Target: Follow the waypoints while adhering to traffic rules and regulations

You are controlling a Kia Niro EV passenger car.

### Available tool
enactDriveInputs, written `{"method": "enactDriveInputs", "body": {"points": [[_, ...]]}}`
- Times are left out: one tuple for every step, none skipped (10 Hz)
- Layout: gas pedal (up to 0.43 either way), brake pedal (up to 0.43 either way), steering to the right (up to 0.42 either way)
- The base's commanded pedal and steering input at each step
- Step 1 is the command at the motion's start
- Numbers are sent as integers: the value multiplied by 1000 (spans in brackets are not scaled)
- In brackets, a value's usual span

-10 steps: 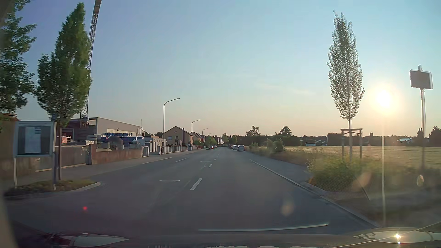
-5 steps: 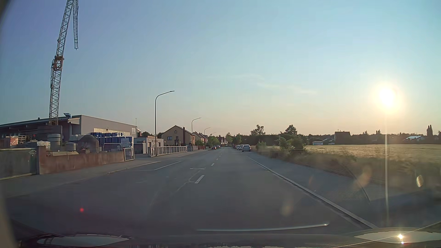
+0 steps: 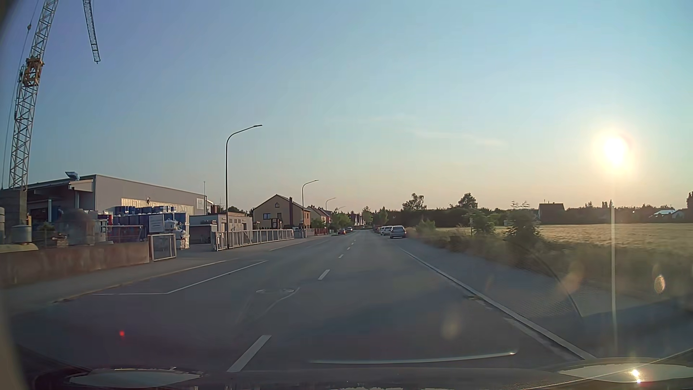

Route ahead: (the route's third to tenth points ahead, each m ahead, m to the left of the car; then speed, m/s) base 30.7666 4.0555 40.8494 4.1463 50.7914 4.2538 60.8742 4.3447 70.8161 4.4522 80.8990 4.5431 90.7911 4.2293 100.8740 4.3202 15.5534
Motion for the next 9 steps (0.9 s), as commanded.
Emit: {"method": "enactDriveInputs", "body": {"points": [[169, 18, -8], [169, 18, -8], [169, 18, -6], [169, 18, -5], [169, 18, -4], [169, 12, -4], [169, 18, -4], [169, 18, -4], [169, 18, -4]]}}
